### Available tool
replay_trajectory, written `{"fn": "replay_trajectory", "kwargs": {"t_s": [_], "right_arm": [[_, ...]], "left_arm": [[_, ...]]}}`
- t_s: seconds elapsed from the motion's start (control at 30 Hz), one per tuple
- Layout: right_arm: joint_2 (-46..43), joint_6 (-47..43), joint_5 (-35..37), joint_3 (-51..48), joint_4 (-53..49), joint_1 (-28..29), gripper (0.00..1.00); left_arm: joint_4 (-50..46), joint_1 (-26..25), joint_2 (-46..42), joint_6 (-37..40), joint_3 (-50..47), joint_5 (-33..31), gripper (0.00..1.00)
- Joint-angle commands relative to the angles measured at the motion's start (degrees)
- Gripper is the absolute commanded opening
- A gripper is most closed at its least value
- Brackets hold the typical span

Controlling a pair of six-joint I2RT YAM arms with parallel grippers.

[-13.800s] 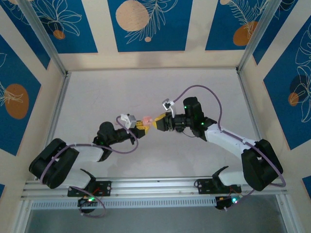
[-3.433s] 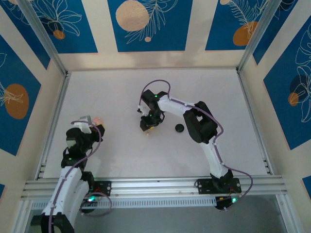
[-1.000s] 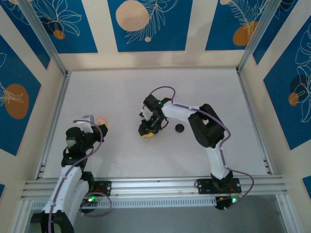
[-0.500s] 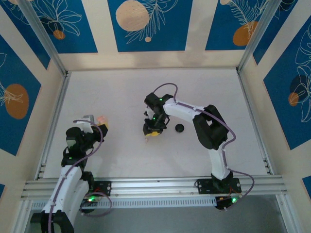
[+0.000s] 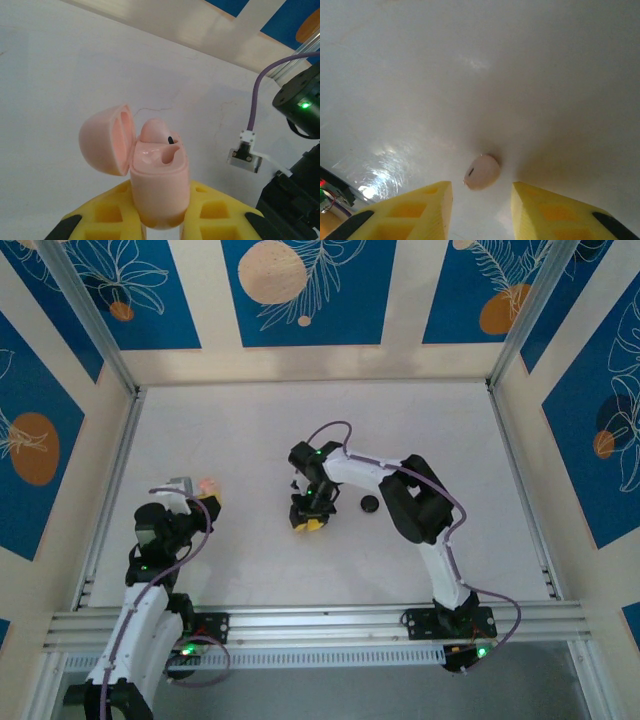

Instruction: Insert the wireless bluetooth earbuds into the charging case

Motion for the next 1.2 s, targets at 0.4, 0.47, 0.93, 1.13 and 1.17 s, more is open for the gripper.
{"fn": "replay_trajectory", "kwargs": {"t_s": [0.4,0.47,0.93,1.13,1.17], "right_arm": [[3.98,-2.2,1.78,6.23,-3.31,1.89,0.32],[4.36,-2.47,3.11,6.56,-4.38,1.99,0.32],[5.85,-3.4,7.75,7.14,-4.48,2.55,0.23],[-0.14,-3.5,8.31,1.32,3.07,2.35,0.18],[-1.25,-3.47,8.29,-0.06,4.43,2.21,0.17]], "left_arm": [[0.15,0.07,-0.41,1.48,0.7,-0.69,0.11],[0.1,0.07,-0.44,1.55,0.73,-0.65,0.11],[-0.3,0.07,-0.01,2.23,0.52,-0.91,0.11],[0.72,-0.02,0.67,2.28,0.44,0.45,0.11],[0.96,-0.11,0.9,2.27,0.41,0.74,0.1]]}}
